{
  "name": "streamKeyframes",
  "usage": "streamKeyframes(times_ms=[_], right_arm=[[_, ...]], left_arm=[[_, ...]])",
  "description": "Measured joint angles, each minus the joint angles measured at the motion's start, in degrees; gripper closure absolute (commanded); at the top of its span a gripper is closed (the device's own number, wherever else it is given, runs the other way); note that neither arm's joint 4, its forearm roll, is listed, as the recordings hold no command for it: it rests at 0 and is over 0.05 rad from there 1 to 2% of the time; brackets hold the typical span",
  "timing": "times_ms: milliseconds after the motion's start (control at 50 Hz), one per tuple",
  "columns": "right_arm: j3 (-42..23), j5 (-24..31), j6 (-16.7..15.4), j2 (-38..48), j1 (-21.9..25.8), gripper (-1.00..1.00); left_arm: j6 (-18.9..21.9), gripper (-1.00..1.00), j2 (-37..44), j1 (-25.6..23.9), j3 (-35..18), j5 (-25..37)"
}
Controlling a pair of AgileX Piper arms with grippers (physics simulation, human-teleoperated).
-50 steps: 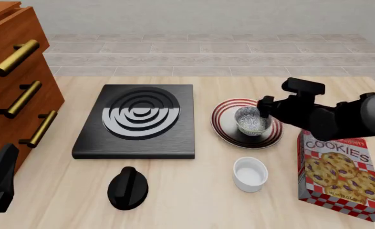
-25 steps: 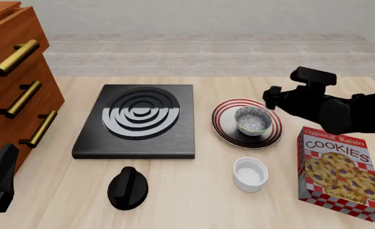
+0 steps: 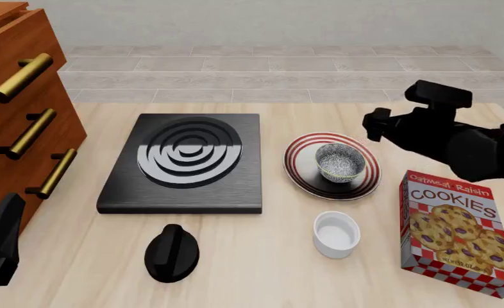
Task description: Pick the akita bowl next to the ramekin and place it on the plate.
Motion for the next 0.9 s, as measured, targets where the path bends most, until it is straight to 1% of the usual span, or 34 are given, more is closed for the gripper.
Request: streamKeyframes(times_ms=[900], right_arm=[[2.0, 3.7, 0.0, -8.2, -0.8, -1.0]], left_arm=[[0.0, -1.0, 0.0, 0.0, 0.0, 0.0]])
